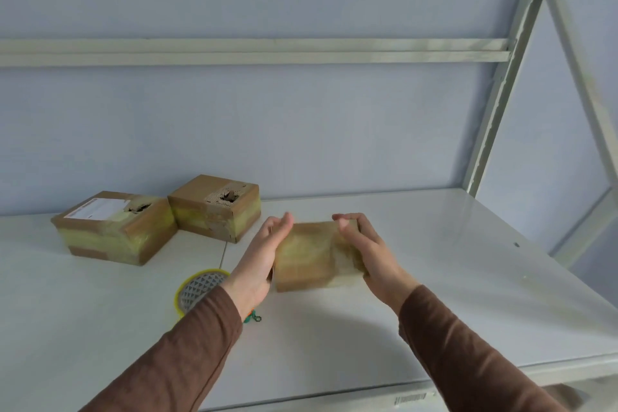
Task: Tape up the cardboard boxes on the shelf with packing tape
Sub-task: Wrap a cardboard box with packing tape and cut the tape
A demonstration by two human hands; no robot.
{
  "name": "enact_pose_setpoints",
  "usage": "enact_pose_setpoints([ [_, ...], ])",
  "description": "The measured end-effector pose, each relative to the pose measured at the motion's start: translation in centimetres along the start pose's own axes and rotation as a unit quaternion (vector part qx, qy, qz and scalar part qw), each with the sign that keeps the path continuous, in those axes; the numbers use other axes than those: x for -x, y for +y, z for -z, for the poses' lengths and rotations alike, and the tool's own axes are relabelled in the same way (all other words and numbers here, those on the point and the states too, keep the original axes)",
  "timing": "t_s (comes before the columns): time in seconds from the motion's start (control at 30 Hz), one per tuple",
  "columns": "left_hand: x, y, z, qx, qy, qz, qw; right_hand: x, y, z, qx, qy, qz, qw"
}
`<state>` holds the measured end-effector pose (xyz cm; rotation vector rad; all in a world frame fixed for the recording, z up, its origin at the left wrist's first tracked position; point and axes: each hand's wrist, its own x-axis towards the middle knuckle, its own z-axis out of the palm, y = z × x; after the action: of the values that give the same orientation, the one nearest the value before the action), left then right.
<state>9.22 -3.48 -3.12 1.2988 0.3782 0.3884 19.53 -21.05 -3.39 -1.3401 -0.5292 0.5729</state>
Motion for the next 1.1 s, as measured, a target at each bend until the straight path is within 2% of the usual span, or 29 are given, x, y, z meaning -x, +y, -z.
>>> enact_pose_setpoints([
  [0.07,1.3,-0.2,-0.6,0.009,-0.021,-0.03,0.999,1.1,0.4,0.9,0.014,-0.001,0.029,0.999],
  [0.13,2.6,-1.0,-0.6,-0.056,-0.043,-0.065,0.995,2.2,1.3,1.7,0.049,-0.006,0.06,0.997],
  [0.23,4.2,-2.2,-0.3,-0.166,-0.084,-0.087,0.979,3.5,2.2,2.4,0.13,-0.058,0.089,0.986],
  [0.33,4.7,-1.8,-0.3,-0.242,-0.071,-0.103,0.962,4.5,1.7,2.3,0.214,-0.07,0.111,0.968],
  [0.37,4.5,-1.5,-0.5,-0.29,-0.068,-0.126,0.946,4.5,1.4,2.3,0.24,-0.062,0.125,0.961],
  [0.4,4.2,-1.1,-0.6,-0.364,-0.071,-0.159,0.915,4.4,0.9,2.4,0.28,-0.061,0.136,0.948],
  [0.43,4.0,-0.9,-0.8,-0.453,-0.082,-0.188,0.867,4.4,0.4,2.4,0.34,-0.066,0.143,0.927],
  [0.5,3.6,-0.9,-1.1,-0.603,-0.111,-0.194,0.766,4.3,-0.2,2.4,0.492,-0.101,0.143,0.852],
  [0.53,3.6,-1.2,-1.4,-0.645,-0.117,-0.179,0.734,4.4,-0.1,2.2,0.556,-0.12,0.143,0.81],
  [0.6,3.6,-1.9,-1.8,-0.674,-0.105,-0.174,0.71,4.6,0.5,1.9,0.628,-0.134,0.147,0.752],
  [0.7,3.3,-2.3,-1.9,-0.664,-0.083,-0.186,0.719,4.4,0.9,1.7,0.645,-0.121,0.157,0.738],
  [0.73,3.2,-2.2,-1.9,-0.656,-0.083,-0.185,0.727,4.3,0.9,1.7,0.638,-0.121,0.154,0.745],
  [0.77,3.2,-2.3,-2.0,-0.633,-0.084,-0.18,0.748,4.3,0.9,1.8,0.611,-0.124,0.144,0.769],
  [0.8,3.4,-2.4,-2.1,-0.59,-0.082,-0.171,0.785,4.4,1.0,1.8,0.552,-0.127,0.124,0.815],
  [0.87,3.9,-2.3,-2.0,-0.436,-0.059,-0.125,0.889,4.7,0.9,1.9,0.322,-0.112,0.07,0.938],
  [0.9,4.2,-2.0,-1.8,-0.331,-0.041,-0.079,0.939,4.8,0.8,2.1,0.205,-0.079,0.044,0.975],
  [0.93,4.3,-1.5,-1.6,-0.214,-0.024,-0.022,0.976,4.8,0.6,2.4,0.133,-0.034,0.022,0.99],
  [0.97,4.3,-1.1,-1.4,-0.102,-0.011,0.033,0.994,4.6,0.4,2.7,0.108,0.001,-0.007,0.994],
  [1.0,4.2,-0.8,-1.2,-0.021,-0.001,0.075,0.997,4.4,0.3,2.9,0.112,0.014,-0.038,0.993],
  [1.03,4.0,-0.5,-1.0,0.023,0.003,0.099,0.995,4.2,0.2,3.0,0.129,0.011,-0.066,0.989],
  [1.1,3.6,-0.2,-1.1,0.037,0.012,0.094,0.995,3.9,0.5,2.6,0.135,0.007,-0.078,0.988],
])
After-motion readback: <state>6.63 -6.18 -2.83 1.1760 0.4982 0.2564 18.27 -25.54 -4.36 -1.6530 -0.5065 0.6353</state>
